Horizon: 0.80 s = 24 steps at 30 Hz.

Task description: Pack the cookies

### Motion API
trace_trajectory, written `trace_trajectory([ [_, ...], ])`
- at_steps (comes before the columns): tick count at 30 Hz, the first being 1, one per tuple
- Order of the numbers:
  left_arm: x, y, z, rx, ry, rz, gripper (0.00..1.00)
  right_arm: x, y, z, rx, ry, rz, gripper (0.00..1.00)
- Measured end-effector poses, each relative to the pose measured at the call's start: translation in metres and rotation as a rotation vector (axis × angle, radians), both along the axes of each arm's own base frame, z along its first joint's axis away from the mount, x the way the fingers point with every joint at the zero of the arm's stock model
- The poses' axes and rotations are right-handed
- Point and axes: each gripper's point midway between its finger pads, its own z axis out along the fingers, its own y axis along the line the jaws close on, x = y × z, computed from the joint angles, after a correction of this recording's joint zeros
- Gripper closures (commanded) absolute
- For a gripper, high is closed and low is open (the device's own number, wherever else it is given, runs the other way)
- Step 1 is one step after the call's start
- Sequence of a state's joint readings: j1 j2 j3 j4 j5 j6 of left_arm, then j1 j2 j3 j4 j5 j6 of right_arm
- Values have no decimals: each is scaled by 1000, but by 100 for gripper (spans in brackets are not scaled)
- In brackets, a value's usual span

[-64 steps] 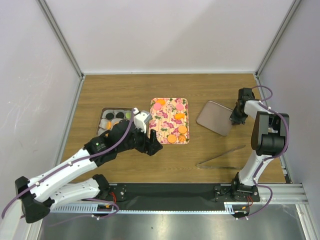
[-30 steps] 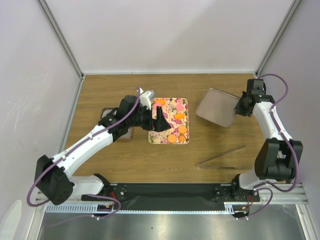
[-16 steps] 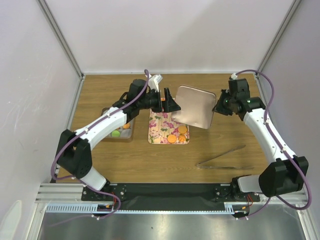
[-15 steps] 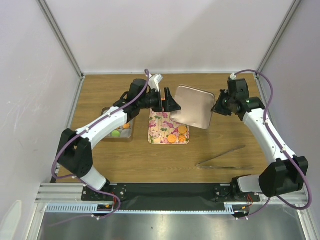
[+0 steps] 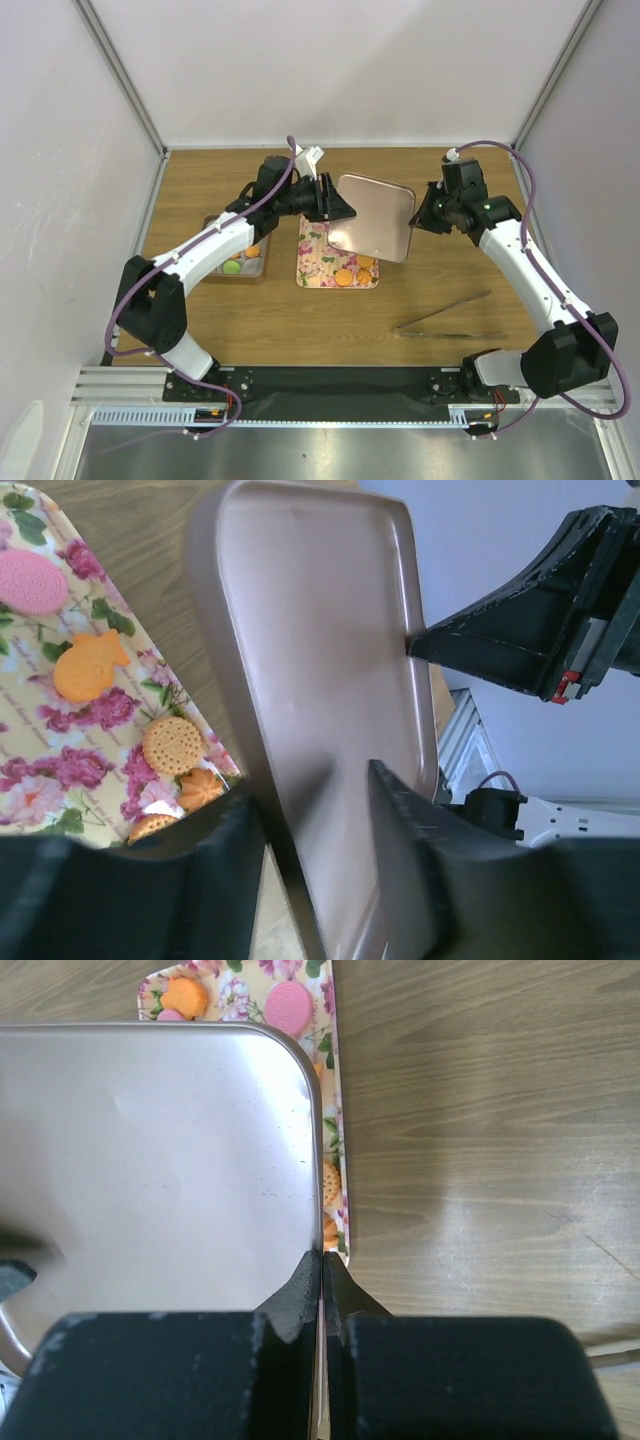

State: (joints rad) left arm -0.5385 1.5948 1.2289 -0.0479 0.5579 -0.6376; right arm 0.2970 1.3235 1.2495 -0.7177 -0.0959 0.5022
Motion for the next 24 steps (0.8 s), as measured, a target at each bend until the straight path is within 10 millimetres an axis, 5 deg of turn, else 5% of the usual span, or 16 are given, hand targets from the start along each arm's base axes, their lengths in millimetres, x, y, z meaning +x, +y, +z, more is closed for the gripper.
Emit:
trace_trajectory([
  [3, 0, 2, -1, 0, 9, -1, 72, 0, 2, 2, 3, -7, 4, 100],
  [6, -3, 2, 2, -13, 18, -14, 100, -1, 3, 1, -3, -7, 9, 100],
  [7, -4, 2, 4, -16, 21, -17, 100, -1, 3, 1, -5, -8, 13, 98],
  [14, -9, 11, 3, 36, 67, -4, 100, 3, 9, 23, -78, -86, 23, 40],
  [18, -12, 20, 3, 70, 136, 20, 100, -8, 28, 46, -179, -208, 79, 31],
  [24, -13, 47, -12, 114, 311, 159, 100, -61, 90, 82, -319, -461, 285, 24],
])
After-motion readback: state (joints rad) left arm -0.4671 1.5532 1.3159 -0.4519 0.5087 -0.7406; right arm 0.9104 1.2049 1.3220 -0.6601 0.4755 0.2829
